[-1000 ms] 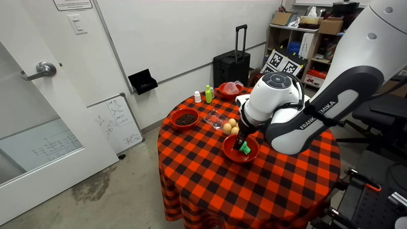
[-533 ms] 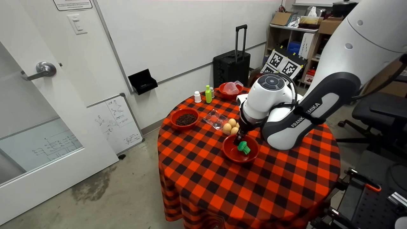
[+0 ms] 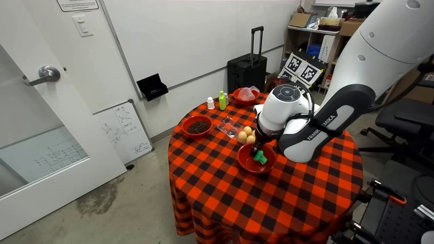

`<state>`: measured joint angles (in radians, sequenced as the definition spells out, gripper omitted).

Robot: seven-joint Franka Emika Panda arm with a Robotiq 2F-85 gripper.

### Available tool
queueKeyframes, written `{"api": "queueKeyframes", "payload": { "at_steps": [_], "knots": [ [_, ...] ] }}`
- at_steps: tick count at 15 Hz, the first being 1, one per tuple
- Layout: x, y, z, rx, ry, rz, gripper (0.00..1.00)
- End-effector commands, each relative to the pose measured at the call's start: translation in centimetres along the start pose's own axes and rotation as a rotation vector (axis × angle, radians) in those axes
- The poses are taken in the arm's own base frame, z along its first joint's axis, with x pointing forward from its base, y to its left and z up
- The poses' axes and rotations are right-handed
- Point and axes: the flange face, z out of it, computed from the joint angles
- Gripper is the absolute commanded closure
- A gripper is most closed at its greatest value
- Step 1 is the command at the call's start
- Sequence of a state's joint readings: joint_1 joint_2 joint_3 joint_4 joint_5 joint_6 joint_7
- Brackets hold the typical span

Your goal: Put the tomato toy in the silver bowl then put the broccoli toy on the table

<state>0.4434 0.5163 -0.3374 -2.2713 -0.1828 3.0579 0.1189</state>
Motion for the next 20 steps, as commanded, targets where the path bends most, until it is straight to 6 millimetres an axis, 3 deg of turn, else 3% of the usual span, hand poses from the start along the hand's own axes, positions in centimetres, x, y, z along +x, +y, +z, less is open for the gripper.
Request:
{"api": "queueKeyframes", "payload": {
  "at_steps": [1, 18, 20],
  "knots": [
    [0.1, 0.1, 0.4, -0.009, -0.013, 0.036, 0.0],
    [-1.4, -2.0, 1.4, 0.012, -0.063, 0.102, 0.0],
    [-1.5, -1.9, 1.6, 0.01, -0.067, 0.107, 0.07]
  ]
}}
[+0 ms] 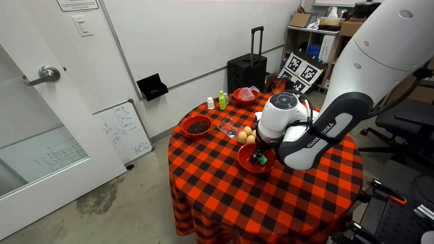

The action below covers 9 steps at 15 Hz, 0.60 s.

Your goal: Put the tomato toy in the silver bowl then put the broccoli toy on the table

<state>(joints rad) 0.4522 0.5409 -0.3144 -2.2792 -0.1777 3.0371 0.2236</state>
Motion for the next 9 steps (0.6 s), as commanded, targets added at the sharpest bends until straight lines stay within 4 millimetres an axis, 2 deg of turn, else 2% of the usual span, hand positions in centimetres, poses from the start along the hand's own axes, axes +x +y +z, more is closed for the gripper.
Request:
{"api": "queueKeyframes", "payload": {
  "at_steps": [1, 3, 4, 9],
  "knots": [
    [-0.24, 0.01, 0.45, -0.001, -0.018, 0.031, 0.1],
    [-0.27, 0.01, 0.64, -0.002, -0.021, 0.033, 0.2],
    [-0.25, 0.0, 0.7, -0.003, -0.022, 0.032, 0.22],
    [-0.15, 0.18, 0.89, -0.012, -0.024, 0.03, 0.12]
  ]
}}
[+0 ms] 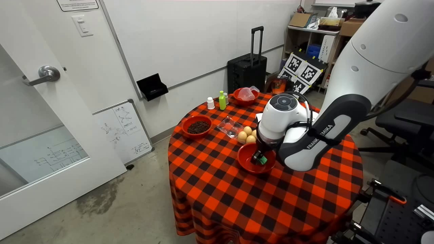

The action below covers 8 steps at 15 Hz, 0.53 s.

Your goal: Put the tomato toy in the silver bowl then put the broccoli toy on the table

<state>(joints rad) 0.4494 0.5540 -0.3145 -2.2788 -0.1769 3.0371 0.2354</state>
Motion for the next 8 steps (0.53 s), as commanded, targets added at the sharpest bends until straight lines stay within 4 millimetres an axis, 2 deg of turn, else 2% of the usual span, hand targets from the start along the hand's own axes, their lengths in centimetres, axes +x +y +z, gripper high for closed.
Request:
{"api": "queueKeyframes", "payload": {
  "at_steps": [1, 5, 8],
  "knots": [
    [0.2, 0.1, 0.3, -0.008, -0.012, 0.017, 0.13],
    [0.2, 0.2, 0.9, -0.011, -0.021, 0.018, 0.17],
    [0.1, 0.3, 1.5, -0.014, -0.028, 0.015, 0.15]
  ]
}}
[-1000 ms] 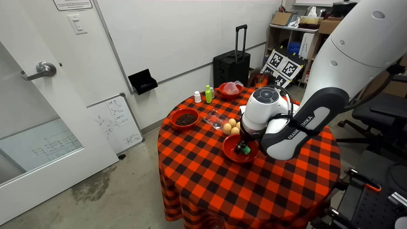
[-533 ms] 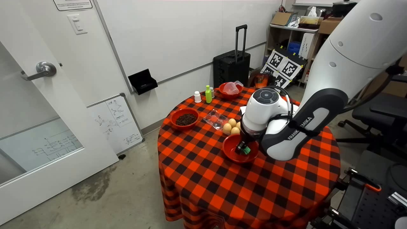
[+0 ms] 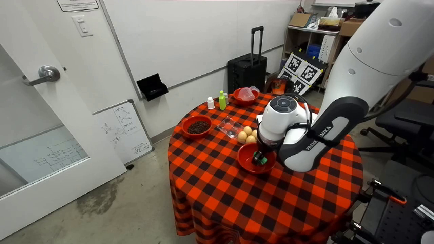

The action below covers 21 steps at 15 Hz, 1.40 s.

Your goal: Put the tomato toy in the silver bowl then put the broccoli toy on the table

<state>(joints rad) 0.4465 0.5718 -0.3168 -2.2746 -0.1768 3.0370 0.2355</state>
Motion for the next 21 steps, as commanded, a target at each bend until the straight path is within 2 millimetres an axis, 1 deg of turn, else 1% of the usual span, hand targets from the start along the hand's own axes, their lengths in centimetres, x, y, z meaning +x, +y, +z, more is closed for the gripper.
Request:
{"api": "queueKeyframes", "payload": {
  "at_steps": [1, 3, 4, 5, 6, 7, 9, 12, 13, 17, 21],
  "knots": [
    [0.4, 0.1, 0.9, -0.008, -0.018, 0.014, 0.15],
    [0.5, 0.1, 1.3, -0.008, -0.022, 0.013, 0.15],
    [0.5, 0.1, 1.4, -0.008, -0.023, 0.012, 0.25],
    [0.6, 0.1, 1.6, -0.008, -0.023, 0.012, 0.42],
    [0.6, 0.1, 1.7, -0.008, -0.023, 0.012, 0.48],
    [0.7, 0.1, 1.8, -0.008, -0.023, 0.012, 0.57],
    [0.8, 0.2, 1.8, -0.01, -0.021, 0.015, 0.71],
    [0.9, 0.3, 1.7, -0.011, -0.019, 0.018, 0.95],
    [0.9, 0.3, 1.6, -0.012, -0.016, 0.019, 0.93],
    [1.1, 0.1, 0.8, -0.014, 0.0, 0.015, 0.93],
    [1.3, -0.2, -1.3, -0.017, 0.039, 0.004, 0.93]
  ]
}}
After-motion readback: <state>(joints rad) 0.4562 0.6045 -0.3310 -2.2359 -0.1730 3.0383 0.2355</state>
